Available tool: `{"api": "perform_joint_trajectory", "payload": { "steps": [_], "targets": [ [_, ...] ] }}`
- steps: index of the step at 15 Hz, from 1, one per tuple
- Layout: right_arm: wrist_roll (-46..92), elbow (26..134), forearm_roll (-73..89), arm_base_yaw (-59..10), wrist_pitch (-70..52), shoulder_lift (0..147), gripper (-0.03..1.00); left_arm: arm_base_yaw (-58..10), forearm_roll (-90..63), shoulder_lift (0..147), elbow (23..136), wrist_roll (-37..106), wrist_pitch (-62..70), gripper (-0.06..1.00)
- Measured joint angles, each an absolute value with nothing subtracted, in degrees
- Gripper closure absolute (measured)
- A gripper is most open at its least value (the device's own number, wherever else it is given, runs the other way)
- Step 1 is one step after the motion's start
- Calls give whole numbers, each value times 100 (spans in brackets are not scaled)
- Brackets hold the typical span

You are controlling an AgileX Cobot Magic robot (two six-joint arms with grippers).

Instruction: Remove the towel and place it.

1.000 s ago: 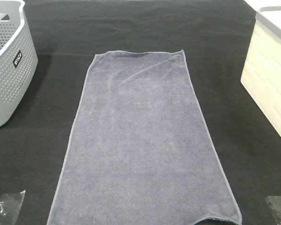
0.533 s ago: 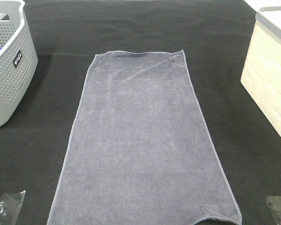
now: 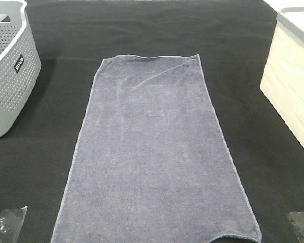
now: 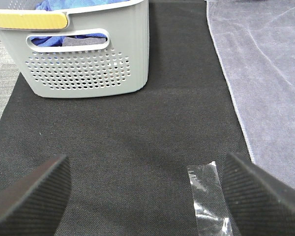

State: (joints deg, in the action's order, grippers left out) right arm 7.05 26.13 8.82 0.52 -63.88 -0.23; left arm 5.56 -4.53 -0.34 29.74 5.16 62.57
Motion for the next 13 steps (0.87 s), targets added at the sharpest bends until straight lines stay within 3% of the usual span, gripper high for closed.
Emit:
{"api": "perform_joint_trajectory", "payload": {
  "steps": [13],
  "targets": [
    [705, 2613, 882, 52, -6388, -23, 25, 556, -493, -34, 2974, 510, 6257, 15]
  ]
}}
